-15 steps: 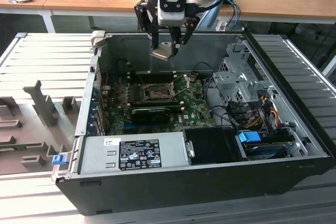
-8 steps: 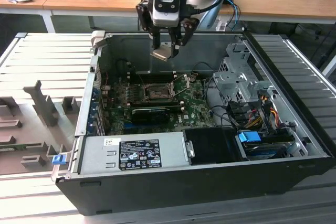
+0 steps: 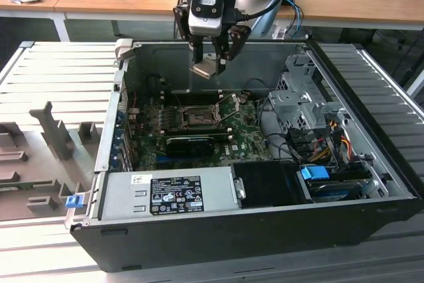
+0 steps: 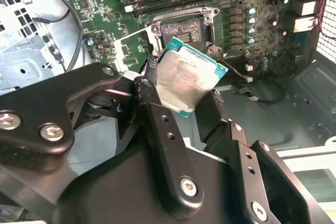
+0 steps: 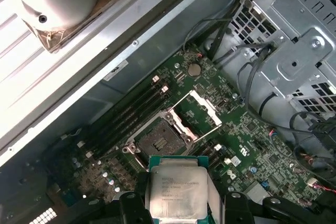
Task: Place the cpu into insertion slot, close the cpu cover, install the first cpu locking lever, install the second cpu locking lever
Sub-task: 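Place the cpu into insertion slot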
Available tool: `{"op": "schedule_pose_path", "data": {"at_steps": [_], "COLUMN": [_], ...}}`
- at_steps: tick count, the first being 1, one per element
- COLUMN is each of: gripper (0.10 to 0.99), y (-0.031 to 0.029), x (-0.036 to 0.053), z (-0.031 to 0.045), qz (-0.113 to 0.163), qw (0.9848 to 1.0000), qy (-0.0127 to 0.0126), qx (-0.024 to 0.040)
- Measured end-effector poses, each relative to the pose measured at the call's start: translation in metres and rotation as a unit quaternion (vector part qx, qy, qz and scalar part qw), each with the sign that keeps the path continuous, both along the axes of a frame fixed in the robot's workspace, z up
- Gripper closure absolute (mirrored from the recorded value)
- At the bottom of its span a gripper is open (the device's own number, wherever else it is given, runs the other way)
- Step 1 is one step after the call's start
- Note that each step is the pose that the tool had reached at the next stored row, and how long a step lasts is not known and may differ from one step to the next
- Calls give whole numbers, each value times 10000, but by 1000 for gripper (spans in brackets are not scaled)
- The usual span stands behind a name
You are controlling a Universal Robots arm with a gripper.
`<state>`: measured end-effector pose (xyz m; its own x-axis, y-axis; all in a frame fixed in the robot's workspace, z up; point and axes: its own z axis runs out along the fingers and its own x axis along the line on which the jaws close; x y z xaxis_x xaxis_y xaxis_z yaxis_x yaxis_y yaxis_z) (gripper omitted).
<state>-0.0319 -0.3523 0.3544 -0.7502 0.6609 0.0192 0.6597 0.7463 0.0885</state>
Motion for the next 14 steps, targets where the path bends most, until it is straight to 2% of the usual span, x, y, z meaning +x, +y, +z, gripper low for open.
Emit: {"op": "schedule_pose_path", "data": {"at_steps": [6,14], "gripper": [557,557], "y": [0,0], "x": [0,0], "z": [-22,-30], "qz": [-72,-412], "qw": [10000,9991], "qy": [0,1], "qx": [-10,-22]}}
